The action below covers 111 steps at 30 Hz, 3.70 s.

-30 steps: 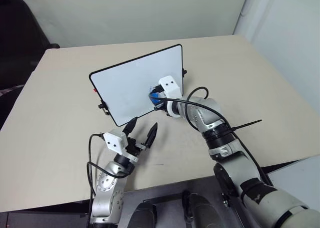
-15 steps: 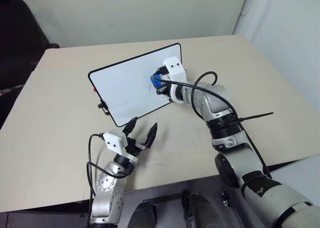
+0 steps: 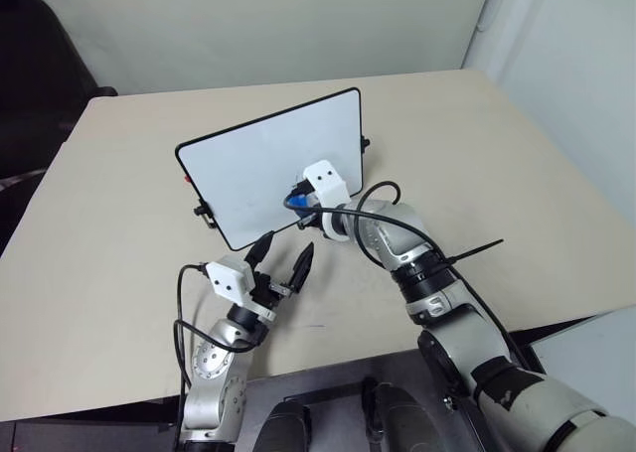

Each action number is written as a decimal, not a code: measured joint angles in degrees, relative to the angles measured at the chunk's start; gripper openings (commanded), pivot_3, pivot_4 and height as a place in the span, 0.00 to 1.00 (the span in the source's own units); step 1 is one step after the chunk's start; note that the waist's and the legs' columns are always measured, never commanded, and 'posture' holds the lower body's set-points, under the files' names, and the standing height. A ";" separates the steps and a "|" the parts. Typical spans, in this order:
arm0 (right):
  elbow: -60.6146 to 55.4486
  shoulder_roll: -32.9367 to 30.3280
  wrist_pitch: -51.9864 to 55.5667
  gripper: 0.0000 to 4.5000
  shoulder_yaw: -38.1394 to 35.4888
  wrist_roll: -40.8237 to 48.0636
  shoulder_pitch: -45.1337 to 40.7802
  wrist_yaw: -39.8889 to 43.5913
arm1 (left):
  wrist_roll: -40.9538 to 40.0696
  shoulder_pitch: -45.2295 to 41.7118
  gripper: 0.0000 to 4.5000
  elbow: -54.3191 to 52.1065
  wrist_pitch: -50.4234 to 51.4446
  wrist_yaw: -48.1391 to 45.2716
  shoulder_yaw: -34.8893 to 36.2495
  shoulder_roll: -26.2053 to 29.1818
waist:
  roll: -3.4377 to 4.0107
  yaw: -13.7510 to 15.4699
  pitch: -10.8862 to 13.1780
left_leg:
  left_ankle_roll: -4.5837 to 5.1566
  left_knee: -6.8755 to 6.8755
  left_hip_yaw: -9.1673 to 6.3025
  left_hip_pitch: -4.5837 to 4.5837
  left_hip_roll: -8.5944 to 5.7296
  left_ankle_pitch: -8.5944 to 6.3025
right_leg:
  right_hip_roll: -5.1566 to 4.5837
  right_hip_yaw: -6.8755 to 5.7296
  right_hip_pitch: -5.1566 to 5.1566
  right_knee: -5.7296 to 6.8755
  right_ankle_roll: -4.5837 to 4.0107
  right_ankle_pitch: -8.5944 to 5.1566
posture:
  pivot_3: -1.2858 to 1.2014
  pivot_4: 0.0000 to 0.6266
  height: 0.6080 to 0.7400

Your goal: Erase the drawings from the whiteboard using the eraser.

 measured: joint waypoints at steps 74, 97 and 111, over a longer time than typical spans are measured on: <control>-14.99 -10.24 4.31 0.05 -11.05 0.19 6.21 -5.62 | -0.94 -5.24 1.00 6.50 -0.29 -2.82 0.00 -0.61 | -0.02 0.57 0.01 | -0.27 0.05 0.04 -0.15 0.80 -0.07 | 0.97 0.08 -0.24 -0.38 -0.68 0.27 | 0.52 0.24 0.98; -47.14 -27.95 25.94 0.57 -13.64 12.66 32.24 3.69 | 0.06 -5.19 1.00 7.89 -0.32 -3.36 -2.13 -2.31 | -0.06 1.00 0.03 | 0.13 0.14 0.13 0.82 0.39 -0.02 | 1.25 0.63 0.97 -0.55 0.26 0.00 | 0.52 0.24 0.98; -51.68 -28.05 -13.59 0.70 -23.48 19.42 44.14 15.98 | 0.40 -2.71 1.00 6.10 -0.29 -3.11 -3.58 -3.12 | -0.06 1.24 0.03 | 0.46 0.10 0.10 0.61 -0.30 -0.27 | 1.15 1.42 0.77 -0.56 0.92 -0.32 | 0.52 0.24 0.98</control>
